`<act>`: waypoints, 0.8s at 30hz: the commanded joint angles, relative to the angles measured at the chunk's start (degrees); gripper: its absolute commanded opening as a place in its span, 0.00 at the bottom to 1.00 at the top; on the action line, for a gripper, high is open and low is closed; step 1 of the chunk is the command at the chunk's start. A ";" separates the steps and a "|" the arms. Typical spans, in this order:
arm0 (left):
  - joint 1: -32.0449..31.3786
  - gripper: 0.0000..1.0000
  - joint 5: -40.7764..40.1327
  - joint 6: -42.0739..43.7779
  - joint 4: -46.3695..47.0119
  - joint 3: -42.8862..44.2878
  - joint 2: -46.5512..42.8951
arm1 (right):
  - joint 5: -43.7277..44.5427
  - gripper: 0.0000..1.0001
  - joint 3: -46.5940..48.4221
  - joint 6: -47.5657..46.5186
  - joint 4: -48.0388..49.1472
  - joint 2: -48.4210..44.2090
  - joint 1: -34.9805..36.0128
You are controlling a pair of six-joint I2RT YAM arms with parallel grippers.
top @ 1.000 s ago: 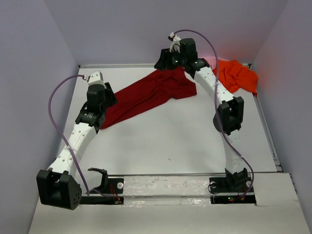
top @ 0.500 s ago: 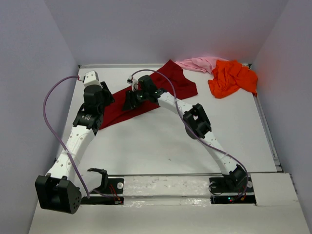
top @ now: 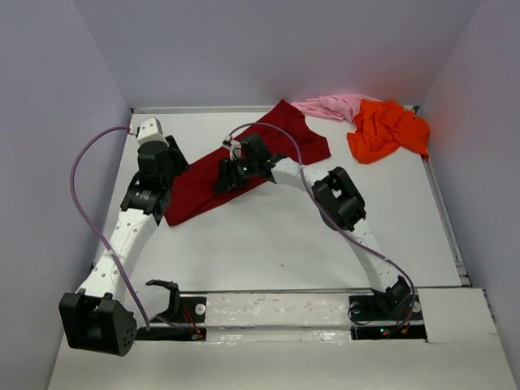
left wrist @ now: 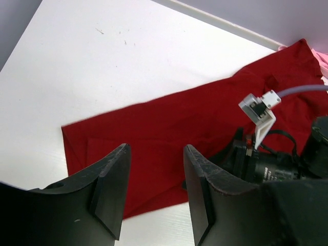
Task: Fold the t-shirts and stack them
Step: Rotate the rectangle-folded T-shirt at the center of the board.
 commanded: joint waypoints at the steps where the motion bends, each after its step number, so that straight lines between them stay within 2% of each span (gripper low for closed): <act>1: 0.40 0.55 -0.89 -0.17 1.83 1.08 -1.07 | 4.87 0.62 -10.41 -1.71 -2.47 -6.30 -0.81; 6: 0.57 0.55 -0.28 -0.26 1.57 1.43 -0.55 | 11.10 0.62 -25.88 -1.10 -2.30 -17.88 -2.56; 14: 0.93 0.55 0.51 -0.52 1.39 1.70 -0.10 | 15.16 0.61 -52.93 0.13 -0.45 -35.12 -2.56; 21: 1.01 0.55 0.95 -0.70 1.39 1.87 0.16 | 17.36 0.61 -66.76 1.28 -1.76 -48.84 -2.56; 24: 1.10 0.55 1.12 -0.79 1.39 1.78 0.16 | 17.18 0.61 -67.83 1.54 -2.99 -52.53 -2.56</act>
